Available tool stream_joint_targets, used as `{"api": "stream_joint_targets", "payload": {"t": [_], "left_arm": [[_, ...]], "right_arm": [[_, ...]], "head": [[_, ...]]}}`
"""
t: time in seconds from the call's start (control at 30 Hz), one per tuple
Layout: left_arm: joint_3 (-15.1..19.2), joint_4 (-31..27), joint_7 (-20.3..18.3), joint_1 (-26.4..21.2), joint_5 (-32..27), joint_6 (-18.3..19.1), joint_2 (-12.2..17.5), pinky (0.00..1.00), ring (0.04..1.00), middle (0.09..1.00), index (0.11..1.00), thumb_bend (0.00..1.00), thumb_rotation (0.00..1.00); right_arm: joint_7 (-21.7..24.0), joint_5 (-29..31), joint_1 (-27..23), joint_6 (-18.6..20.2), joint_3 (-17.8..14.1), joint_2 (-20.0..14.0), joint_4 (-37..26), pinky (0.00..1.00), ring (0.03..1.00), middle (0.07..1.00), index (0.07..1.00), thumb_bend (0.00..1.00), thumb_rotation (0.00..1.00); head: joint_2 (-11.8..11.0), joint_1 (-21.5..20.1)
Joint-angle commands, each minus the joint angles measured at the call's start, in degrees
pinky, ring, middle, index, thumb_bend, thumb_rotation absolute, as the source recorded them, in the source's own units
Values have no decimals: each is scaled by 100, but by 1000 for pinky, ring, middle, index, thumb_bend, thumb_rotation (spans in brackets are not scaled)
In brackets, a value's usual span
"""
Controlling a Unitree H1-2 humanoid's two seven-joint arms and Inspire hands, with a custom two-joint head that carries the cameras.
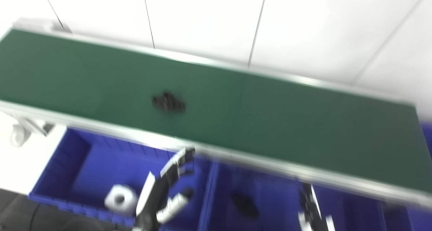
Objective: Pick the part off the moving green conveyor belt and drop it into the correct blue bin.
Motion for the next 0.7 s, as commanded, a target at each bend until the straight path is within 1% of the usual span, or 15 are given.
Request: {"api": "stream_joint_targets", "payload": {"t": [0.0,0.03,0.13,0.2,0.33,0.4,0.43,0.47,0.5,0.57,0.6,0.63,0.67], "left_arm": [[-13,-73,70,-22,-30,-256,45,731,882,931,875,703,799],[-14,-61,71,-25,-54,-257,65,733,880,930,875,699,793],[-1,-1,81,-40,-129,-260,136,724,876,933,876,708,789],[2,12,82,-46,-144,-254,181,718,872,932,876,711,793],[1,-14,41,-47,-202,-249,292,702,858,913,877,708,803],[15,-30,17,-35,-246,-255,329,702,855,905,876,704,798],[23,-45,3,-28,-275,-256,350,707,856,904,876,696,792],[34,-49,-5,-21,-296,-251,357,712,857,903,876,691,786],[49,-70,-7,-9,-301,-242,368,720,856,900,874,697,780],[85,-145,-4,26,-270,-201,377,723,854,898,875,706,784],[99,-188,-7,41,-246,-181,389,727,857,901,879,708,787],[106,-218,-19,48,-248,-163,400,736,862,904,884,703,786],[113,-254,-43,51,-282,-136,417,742,865,905,887,699,782]], "right_arm": [[-141,-141,60,-329,-13,-12,-337,999,993,1000,1000,754,874],[-199,-195,80,-329,-16,-2,-446,1000,993,1000,1000,728,848],[-487,-469,148,-329,5,41,-743,988,991,1000,1000,711,828],[-680,-652,183,-328,18,57,-927,969,987,1000,1000,718,822],[-913,-906,223,-328,26,93,-1263,911,965,991,1000,742,809],[-1005,-1034,214,-328,23,125,-1412,889,949,980,1000,745,806],[-1065,-1141,200,-328,19,140,-1479,874,936,969,1000,740,803],[-1098,-1222,171,-328,6,152,-1548,859,924,959,1000,736,805],[-1117,-1281,148,-328,1,164,-1616,849,914,949,1000,737,800],[-1162,-1502,57,-328,-18,159,-1743,838,904,935,1000,718,756],[-1167,-1656,3,-326,-63,181,-1800,798,877,918,1000,725,718],[-1171,-1788,-68,-323,-114,206,-1849,758,843,899,1000,748,696],[-1172,-1921,-142,-318,-162,240,-1900,734,822,887,999,760,684]], "head": [[-52,-62],[-52,-62],[-151,-160],[-160,-186],[-135,-269],[-90,-309],[-28,-336],[-28,-336],[34,-362],[113,-411],[167,-450],[181,-461],[258,-523]]}}
